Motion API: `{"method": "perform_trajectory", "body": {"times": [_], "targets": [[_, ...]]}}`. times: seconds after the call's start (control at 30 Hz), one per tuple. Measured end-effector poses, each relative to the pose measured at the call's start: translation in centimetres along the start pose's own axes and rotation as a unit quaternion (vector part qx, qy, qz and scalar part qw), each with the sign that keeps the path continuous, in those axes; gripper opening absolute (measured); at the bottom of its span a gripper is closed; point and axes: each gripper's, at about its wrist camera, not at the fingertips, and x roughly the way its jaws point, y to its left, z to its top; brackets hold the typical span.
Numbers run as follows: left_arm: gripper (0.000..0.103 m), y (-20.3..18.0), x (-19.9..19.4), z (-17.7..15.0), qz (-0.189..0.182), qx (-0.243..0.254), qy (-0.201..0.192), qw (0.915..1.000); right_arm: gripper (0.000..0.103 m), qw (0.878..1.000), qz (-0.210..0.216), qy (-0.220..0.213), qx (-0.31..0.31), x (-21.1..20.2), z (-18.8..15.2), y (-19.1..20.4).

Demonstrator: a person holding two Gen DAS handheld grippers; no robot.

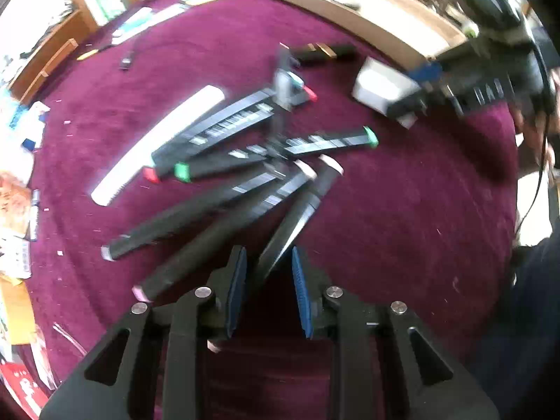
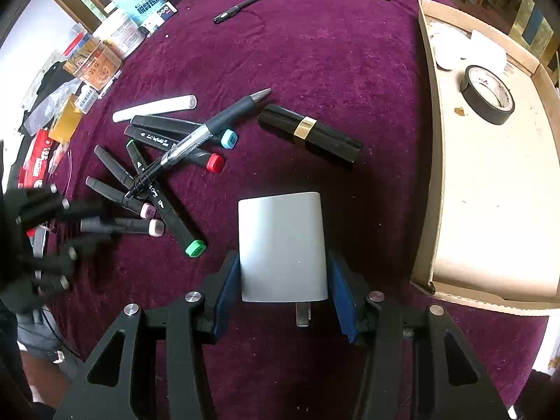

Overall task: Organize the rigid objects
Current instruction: 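Grasp a black marker with left gripper while right gripper grasps the white charger, then carry the black marker and white charger over the cardboard tray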

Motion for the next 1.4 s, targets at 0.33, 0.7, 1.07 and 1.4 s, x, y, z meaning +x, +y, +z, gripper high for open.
{"method": "perform_trajectory", "body": {"times": [0.33,0.7,1.07,1.4], "targets": [[0.021,-3.1,0.6,0.4,0.012,-0.060,-0.002,0.9981,0.046,1.000,-0.017,0.002,-0.016,0.2,-0.1,0.7],[0.012,-4.4,-0.2,-1.1,0.039,-0.191,-0.022,0.9805,0.042,0.999,-0.028,-0.001,-0.038,-0.1,-1.5,0.9],[0.013,-4.4,0.2,-1.0,0.057,-0.222,-0.036,0.9726,0.042,0.999,-0.026,0.007,-0.045,0.1,-1.2,0.9],[0.012,-4.6,0.1,-1.0,0.069,-0.245,-0.042,0.9660,0.042,0.999,0.005,-0.007,-0.052,-0.9,-2.3,0.5]]}}
